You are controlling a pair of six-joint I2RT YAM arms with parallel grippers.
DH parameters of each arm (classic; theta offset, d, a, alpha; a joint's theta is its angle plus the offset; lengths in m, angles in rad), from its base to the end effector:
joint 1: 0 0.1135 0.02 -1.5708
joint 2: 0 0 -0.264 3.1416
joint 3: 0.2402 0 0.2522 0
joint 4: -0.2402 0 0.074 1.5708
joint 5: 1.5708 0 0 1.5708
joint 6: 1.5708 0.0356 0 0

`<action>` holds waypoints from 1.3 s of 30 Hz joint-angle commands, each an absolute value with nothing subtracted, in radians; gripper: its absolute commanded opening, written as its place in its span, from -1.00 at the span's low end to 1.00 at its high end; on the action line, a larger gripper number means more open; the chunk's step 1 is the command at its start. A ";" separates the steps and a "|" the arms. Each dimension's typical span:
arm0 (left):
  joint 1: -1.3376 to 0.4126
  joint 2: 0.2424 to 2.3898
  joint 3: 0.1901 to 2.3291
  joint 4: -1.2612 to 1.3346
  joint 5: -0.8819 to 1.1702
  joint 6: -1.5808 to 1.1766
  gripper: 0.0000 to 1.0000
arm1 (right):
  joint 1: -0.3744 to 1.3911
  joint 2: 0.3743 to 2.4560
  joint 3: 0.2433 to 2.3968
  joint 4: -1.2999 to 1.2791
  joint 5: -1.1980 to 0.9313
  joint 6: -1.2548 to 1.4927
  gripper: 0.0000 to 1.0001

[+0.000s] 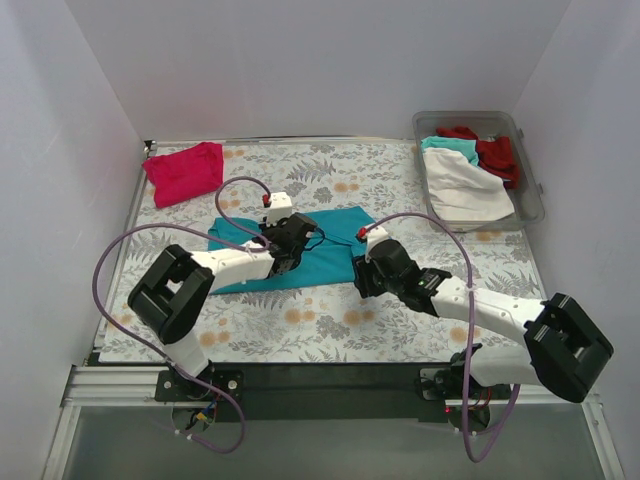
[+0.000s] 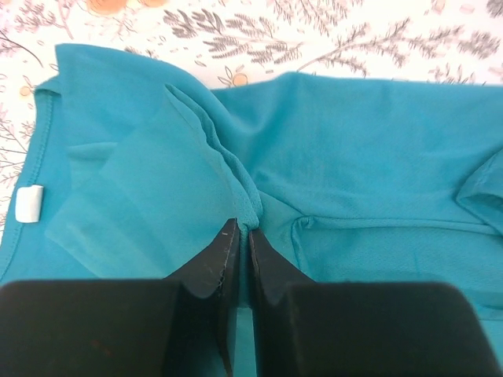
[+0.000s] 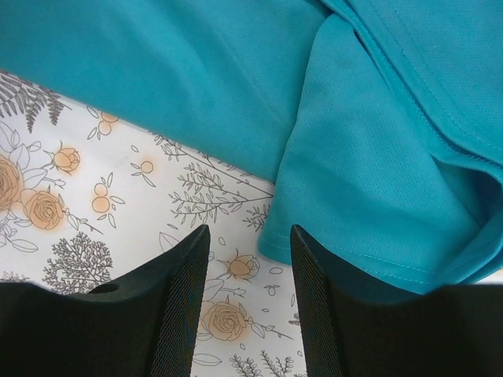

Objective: Fold and stack the t-shirts
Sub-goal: Flatten the tshirt out

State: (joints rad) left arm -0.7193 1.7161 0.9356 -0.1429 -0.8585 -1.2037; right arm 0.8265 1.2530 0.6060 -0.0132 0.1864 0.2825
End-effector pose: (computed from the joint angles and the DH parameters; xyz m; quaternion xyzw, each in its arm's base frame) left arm 0.2684 -0.1992 0.1674 -0.3353 0.8051 -0.0114 0.4891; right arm 0.1777 0.1833 0.1977 -0.2008 0.8724 0.1595 0.4162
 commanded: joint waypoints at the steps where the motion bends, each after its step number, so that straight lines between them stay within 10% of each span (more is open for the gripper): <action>1: -0.721 1.626 0.922 -0.166 -0.922 -1.232 -0.91 | 0.845 1.275 0.646 -0.046 0.230 0.290 -0.19; 24: -0.716 1.508 0.867 -0.178 -0.920 -1.246 -0.98 | 0.851 1.480 0.706 -0.078 0.365 0.311 -0.61; 26: -0.712 1.509 0.865 -0.179 -0.923 -1.246 -1.00 | 0.851 1.468 0.703 -0.084 0.367 0.311 -0.97; 39: -0.663 1.221 0.957 -0.178 -0.974 -1.115 -1.00 | 0.851 1.068 0.859 -0.207 0.647 0.175 -0.97</action>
State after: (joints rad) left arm -0.6701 1.3384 0.8944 -0.2092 -0.9051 -1.1740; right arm 0.8467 1.1687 0.7811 -0.2146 0.5205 0.2375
